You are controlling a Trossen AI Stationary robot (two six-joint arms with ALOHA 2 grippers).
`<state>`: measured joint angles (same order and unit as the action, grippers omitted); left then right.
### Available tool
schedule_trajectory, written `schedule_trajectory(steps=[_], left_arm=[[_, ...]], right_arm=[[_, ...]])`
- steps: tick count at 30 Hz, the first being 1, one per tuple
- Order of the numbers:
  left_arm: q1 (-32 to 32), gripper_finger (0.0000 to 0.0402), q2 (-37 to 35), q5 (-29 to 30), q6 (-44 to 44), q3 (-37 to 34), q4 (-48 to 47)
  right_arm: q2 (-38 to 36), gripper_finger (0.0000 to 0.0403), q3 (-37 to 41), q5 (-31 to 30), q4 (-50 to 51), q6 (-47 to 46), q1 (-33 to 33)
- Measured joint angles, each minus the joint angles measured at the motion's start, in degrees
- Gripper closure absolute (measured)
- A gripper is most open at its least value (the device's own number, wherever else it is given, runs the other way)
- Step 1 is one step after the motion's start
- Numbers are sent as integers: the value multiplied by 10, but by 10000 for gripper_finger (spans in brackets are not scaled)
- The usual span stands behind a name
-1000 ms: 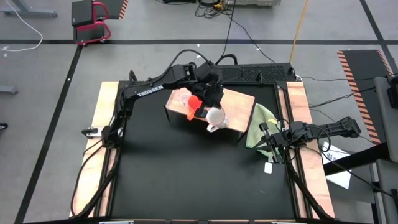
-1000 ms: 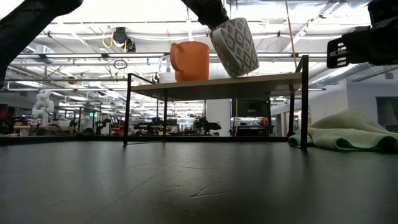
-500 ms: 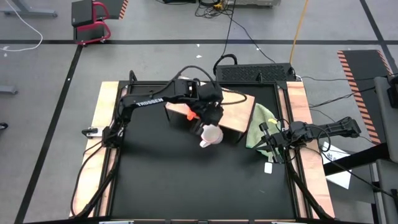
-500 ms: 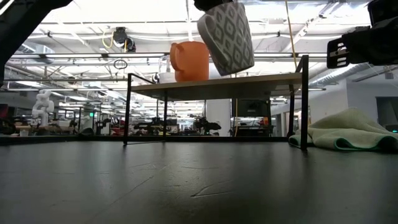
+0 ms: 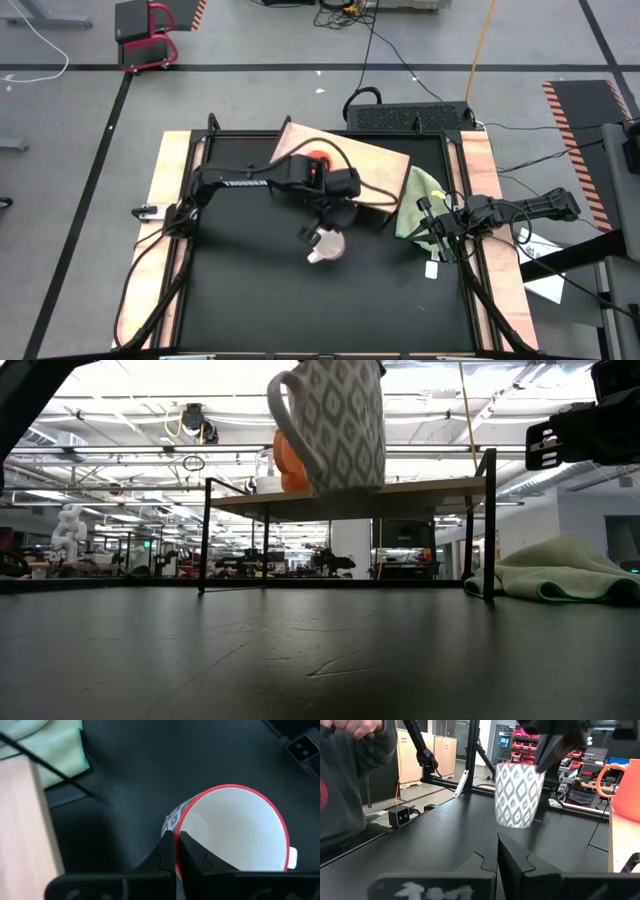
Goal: Stack small to large cups/mugs on shelf
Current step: Put the gray patterned mug on the shelf
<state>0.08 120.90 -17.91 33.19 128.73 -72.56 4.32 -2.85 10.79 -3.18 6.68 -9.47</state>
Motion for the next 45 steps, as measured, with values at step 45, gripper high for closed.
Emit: schedule_trajectory(steps=[45], left_arm=[[-24, 399, 0, -3, -43, -120, 119]], right_arm=[[0, 403, 0, 0, -3, 0, 0]])
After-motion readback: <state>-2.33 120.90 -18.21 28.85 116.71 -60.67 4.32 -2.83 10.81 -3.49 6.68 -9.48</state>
